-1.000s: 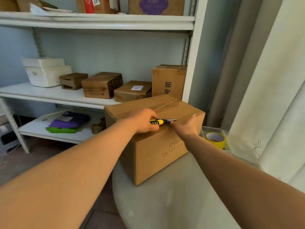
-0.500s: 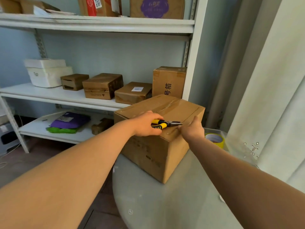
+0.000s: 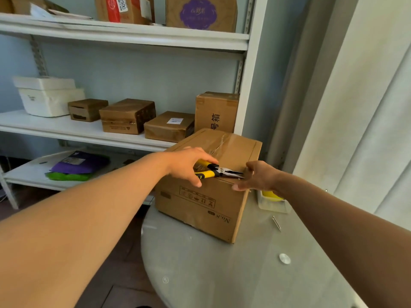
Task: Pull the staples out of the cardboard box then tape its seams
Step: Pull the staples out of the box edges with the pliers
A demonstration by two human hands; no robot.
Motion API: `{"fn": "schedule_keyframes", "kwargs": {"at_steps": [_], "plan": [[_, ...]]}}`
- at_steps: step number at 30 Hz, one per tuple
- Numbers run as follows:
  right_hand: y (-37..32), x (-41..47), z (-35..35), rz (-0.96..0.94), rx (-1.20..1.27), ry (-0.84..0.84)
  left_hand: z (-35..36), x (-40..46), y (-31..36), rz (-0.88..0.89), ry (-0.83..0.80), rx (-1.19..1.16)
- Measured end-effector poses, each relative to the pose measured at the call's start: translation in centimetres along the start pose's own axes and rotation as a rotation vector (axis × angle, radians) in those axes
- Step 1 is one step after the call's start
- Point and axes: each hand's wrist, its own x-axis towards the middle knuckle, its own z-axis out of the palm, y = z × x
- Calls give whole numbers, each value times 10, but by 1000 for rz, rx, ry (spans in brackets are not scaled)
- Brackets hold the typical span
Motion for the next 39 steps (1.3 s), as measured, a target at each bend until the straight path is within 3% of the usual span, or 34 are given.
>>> {"fn": "schedule_keyframes", "kwargs": {"at_steps": [4, 15, 26, 39], "plan": [[-3, -4, 2, -28, -88, 106, -2, -2, 1, 14, -51, -2], [3, 1, -1, -52, -104, 77, -10, 6, 6, -3, -127, 13], [9, 10, -3, -56, -120, 63, 5, 3, -1, 24, -36, -56], [11, 10, -1, -66, -110, 58, 3, -3, 9, -13, -62, -14]]}}
